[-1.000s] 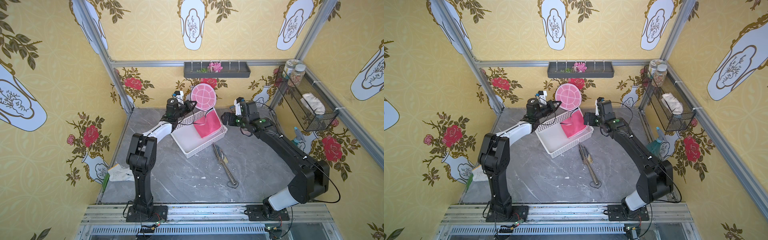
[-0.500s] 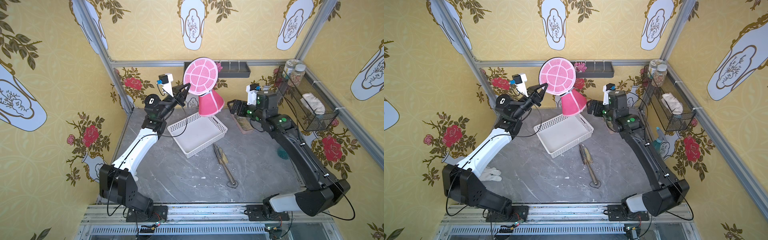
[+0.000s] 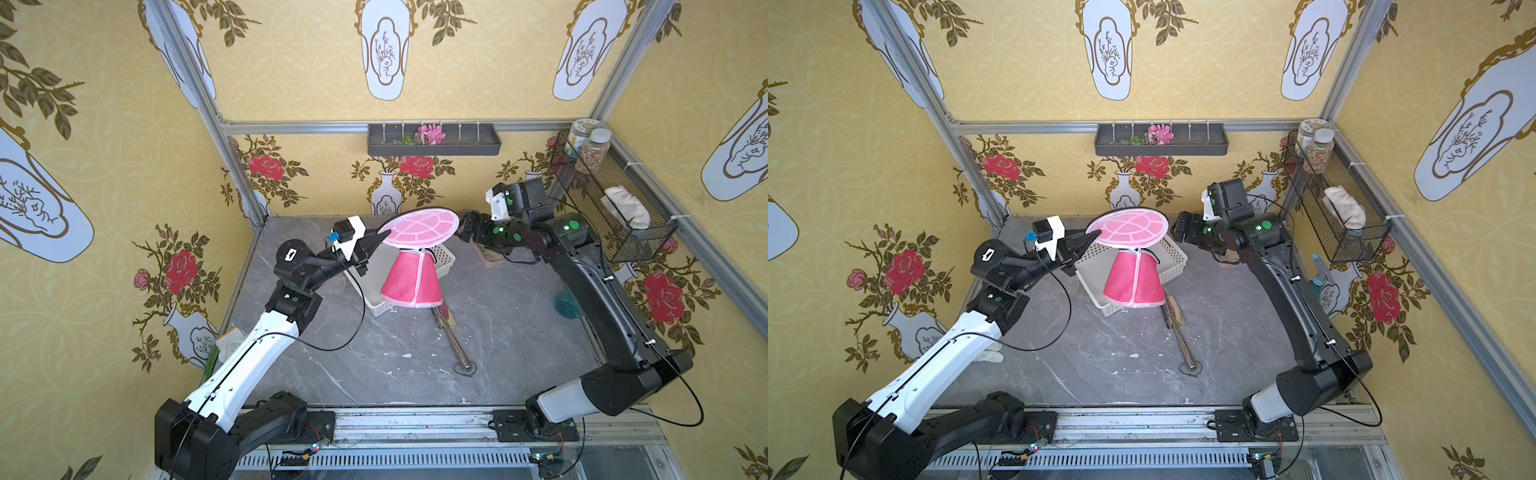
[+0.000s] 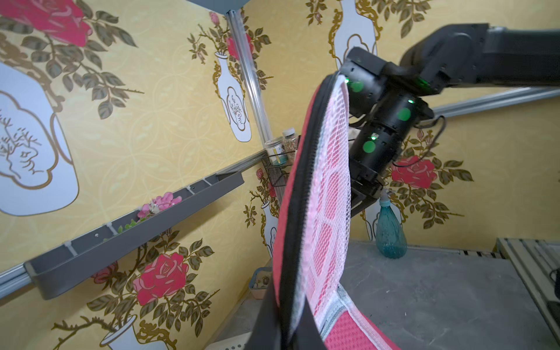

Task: Turn the laundry bag inside out
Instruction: Turn over the laundry bag.

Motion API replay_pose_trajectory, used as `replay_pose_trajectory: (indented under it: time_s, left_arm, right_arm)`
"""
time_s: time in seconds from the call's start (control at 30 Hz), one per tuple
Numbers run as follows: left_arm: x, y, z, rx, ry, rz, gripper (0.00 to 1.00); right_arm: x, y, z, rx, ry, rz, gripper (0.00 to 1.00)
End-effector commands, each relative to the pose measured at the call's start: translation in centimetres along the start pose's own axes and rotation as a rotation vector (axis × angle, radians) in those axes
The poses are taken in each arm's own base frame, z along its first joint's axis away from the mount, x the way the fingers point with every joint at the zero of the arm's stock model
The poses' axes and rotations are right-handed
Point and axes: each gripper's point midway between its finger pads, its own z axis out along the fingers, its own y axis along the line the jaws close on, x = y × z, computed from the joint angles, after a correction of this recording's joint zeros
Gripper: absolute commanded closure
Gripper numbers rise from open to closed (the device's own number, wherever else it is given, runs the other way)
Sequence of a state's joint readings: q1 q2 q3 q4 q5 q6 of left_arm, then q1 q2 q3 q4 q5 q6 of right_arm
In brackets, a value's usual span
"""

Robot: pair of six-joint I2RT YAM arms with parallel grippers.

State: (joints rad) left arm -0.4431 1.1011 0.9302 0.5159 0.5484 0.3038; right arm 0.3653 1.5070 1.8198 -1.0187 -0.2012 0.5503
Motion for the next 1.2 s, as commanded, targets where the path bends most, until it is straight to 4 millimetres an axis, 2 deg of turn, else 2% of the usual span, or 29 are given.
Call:
replay_pose_trajectory:
  time_s: [0.0, 0.1, 0.33, 0.57, 0.73, 0.9, 1.03, 1.17]
  left_arm:
    - [1.2, -2.8, 0.0, 0.052, 0.024, 0.205, 1.00]
    - [2.0, -4.7, 0.1, 0.082, 0.036, 0.300, 1.00]
    - [2.1, -6.2, 1.1, 0.090, 0.041, 0.401, 1.00]
    - [2.0, -7.7, 1.9, 0.141, 0.045, 0.462, 1.00]
    - [1.6, -7.9, 1.9, 0.145, 0.037, 0.501, 1.00]
    - [1.1, -8.6, 2.2, 0.165, 0.018, 0.524, 1.00]
    - [1.1, -9.3, 2.4, 0.186, 0.007, 0.539, 1.00]
    - [1.0, -9.8, 2.4, 0.197, 0.003, 0.546, 1.00]
  right_arm:
    - [3.5, -0.5, 1.0, 0.035, 0.151, 0.058, 0.09]
    - [5.2, -0.5, 2.7, 0.032, 0.229, 0.092, 0.09]
    - [7.6, -1.9, 5.7, 0.012, 0.352, 0.184, 0.11]
    - [8.1, -2.2, 7.4, -0.041, 0.423, 0.241, 0.13]
    - [8.5, -2.8, 8.4, -0.083, 0.458, 0.313, 0.21]
    - [9.2, -2.6, 9.3, -0.118, 0.510, 0.341, 0.30]
    - [9.7, -2.6, 10.3, -0.129, 0.533, 0.367, 0.33]
    - [10.0, -2.5, 11.1, -0.151, 0.555, 0.395, 0.50]
